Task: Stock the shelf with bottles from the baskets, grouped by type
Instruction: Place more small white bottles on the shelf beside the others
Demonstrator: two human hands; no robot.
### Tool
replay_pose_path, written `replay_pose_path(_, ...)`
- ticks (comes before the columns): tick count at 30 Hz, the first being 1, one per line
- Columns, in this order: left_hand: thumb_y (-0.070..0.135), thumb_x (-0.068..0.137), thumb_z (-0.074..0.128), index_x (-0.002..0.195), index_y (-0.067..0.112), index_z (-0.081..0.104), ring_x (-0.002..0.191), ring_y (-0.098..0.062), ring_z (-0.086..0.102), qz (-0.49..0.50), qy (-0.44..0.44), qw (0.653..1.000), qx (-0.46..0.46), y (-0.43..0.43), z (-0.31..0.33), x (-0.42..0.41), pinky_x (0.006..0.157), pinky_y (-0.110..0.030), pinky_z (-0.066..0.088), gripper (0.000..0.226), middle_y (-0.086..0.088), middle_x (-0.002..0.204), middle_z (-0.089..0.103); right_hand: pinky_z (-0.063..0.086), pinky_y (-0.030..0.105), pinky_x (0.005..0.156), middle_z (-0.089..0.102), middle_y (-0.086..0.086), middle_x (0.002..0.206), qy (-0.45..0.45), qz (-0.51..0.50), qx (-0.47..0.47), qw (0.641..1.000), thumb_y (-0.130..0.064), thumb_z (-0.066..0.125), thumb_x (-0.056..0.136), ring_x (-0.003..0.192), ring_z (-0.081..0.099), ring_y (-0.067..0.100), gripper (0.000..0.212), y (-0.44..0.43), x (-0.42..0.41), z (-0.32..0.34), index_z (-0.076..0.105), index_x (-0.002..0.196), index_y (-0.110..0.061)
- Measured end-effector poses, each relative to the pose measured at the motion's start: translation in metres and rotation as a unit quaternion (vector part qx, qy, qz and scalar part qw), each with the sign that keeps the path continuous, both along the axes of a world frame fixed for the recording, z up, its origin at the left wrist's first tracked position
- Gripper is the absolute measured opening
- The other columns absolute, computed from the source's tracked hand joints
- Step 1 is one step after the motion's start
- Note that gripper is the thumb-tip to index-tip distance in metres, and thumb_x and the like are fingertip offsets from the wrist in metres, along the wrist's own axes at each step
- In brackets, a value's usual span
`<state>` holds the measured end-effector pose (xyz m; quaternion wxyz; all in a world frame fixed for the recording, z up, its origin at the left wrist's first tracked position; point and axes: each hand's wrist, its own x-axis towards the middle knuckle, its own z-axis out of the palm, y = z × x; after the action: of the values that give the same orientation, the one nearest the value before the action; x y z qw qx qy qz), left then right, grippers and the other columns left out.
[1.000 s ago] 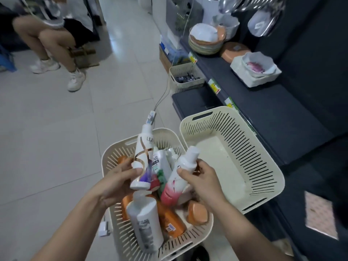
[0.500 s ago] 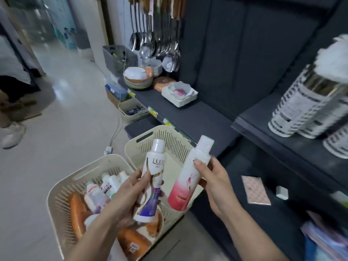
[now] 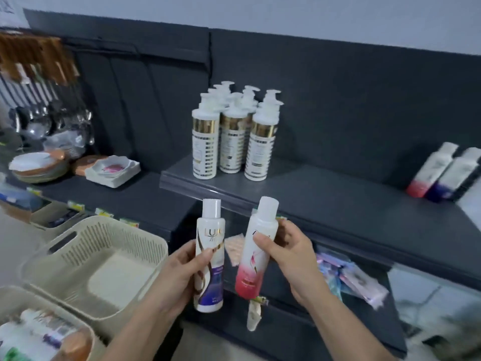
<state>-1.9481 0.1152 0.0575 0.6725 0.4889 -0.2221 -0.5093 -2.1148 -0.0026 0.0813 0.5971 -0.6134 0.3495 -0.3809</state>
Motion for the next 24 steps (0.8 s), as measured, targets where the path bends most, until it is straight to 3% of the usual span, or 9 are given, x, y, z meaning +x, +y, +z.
replay_pose_path(3,0.033,0.05,0.09,0.109,0.004,0.065,0.053,-0.011,0.065,-0.043,0.001,0.999,-0.018,-0.029,0.015,-0.048,0.048,-0.02,0.052,0.07,-0.008,0.076,0.073,0.052,0.018,0.066,0.076,-0.008,0.089,0.002,-0.049,-0.013,0.999,-0.01,0.08,0.077,0.082,0.071,0.006,0.025,-0.016,-0.055,0.009,0.067,0.097,-0.02)
replay_pose_path(5,0.028,0.064,0.081,0.113,0.002,0.064,0.047,-0.009,0.061,-0.069,0.003,0.997,-0.022,-0.049,0.022,-0.075,0.044,-0.019,0.048,0.058,-0.007,0.071,0.071,0.054,0.022,0.069,0.076,-0.005,0.092,0.004,-0.08,-0.018,0.997,-0.012,0.08,0.077,0.085,0.071,0.01,0.027,-0.027,-0.09,0.016,0.068,0.1,-0.019)
replay_pose_path(8,0.031,0.059,0.086,0.106,0.004,0.069,0.043,-0.007,0.055,-0.105,-0.013,0.994,-0.034,-0.082,0.031,-0.109,0.042,-0.017,0.046,0.057,-0.006,0.068,0.069,0.058,0.026,0.069,0.076,-0.003,0.094,0.004,-0.12,-0.025,0.992,-0.016,0.08,0.077,0.087,0.072,0.013,0.029,-0.044,-0.134,0.027,0.067,0.103,-0.017)
replay_pose_path(10,0.02,0.072,0.078,0.108,0.002,0.067,0.044,-0.007,0.057,-0.127,-0.021,0.991,-0.043,-0.106,0.036,-0.131,0.042,-0.017,0.046,0.042,-0.006,0.07,0.07,0.06,0.031,0.072,0.076,-0.002,0.094,0.001,-0.145,-0.03,0.989,-0.017,0.081,0.077,0.088,0.073,0.015,0.028,-0.057,-0.158,0.033,0.067,0.101,-0.018)
replay_pose_path(13,0.001,0.09,0.053,0.11,0.0,0.063,0.048,-0.007,0.061,-0.156,-0.037,0.986,-0.045,-0.142,0.048,-0.162,0.044,-0.017,0.048,0.023,-0.009,0.078,0.073,0.057,0.023,0.07,0.076,-0.006,0.094,-0.001,-0.173,-0.042,0.984,-0.018,0.081,0.077,0.087,0.073,0.011,0.028,-0.078,-0.188,0.041,0.067,0.101,-0.02)
replay_pose_path(15,0.001,0.09,0.053,0.109,0.004,0.065,0.053,-0.007,0.064,-0.179,-0.053,0.981,-0.051,-0.168,0.053,-0.18,0.047,-0.018,0.05,0.022,-0.012,0.087,0.073,0.056,0.019,0.068,0.076,-0.008,0.093,-0.004,-0.19,-0.047,0.981,-0.017,0.08,0.077,0.086,0.073,0.008,0.028,-0.094,-0.206,0.046,0.067,0.101,-0.02)
replay_pose_path(19,0.006,0.09,0.056,0.11,0.009,0.066,0.057,-0.009,0.063,-0.213,-0.071,0.973,-0.053,-0.221,0.061,-0.209,0.053,-0.025,0.054,0.023,-0.007,0.081,0.072,0.055,0.018,0.07,0.077,-0.008,0.095,-0.005,-0.226,-0.064,0.972,-0.016,0.08,0.078,0.087,0.072,0.006,0.031,-0.132,-0.234,0.055,0.064,0.104,-0.021)
replay_pose_path(24,0.002,0.089,0.059,0.11,0.009,0.067,0.057,-0.006,0.063,-0.235,-0.092,0.966,-0.061,-0.285,0.065,-0.239,0.049,-0.018,0.049,0.023,-0.004,0.086,0.072,0.056,0.018,0.07,0.077,-0.009,0.095,-0.013,-0.254,-0.065,0.965,-0.016,0.079,0.078,0.089,0.072,0.006,0.028,-0.178,-0.264,0.061,0.066,0.103,-0.021)
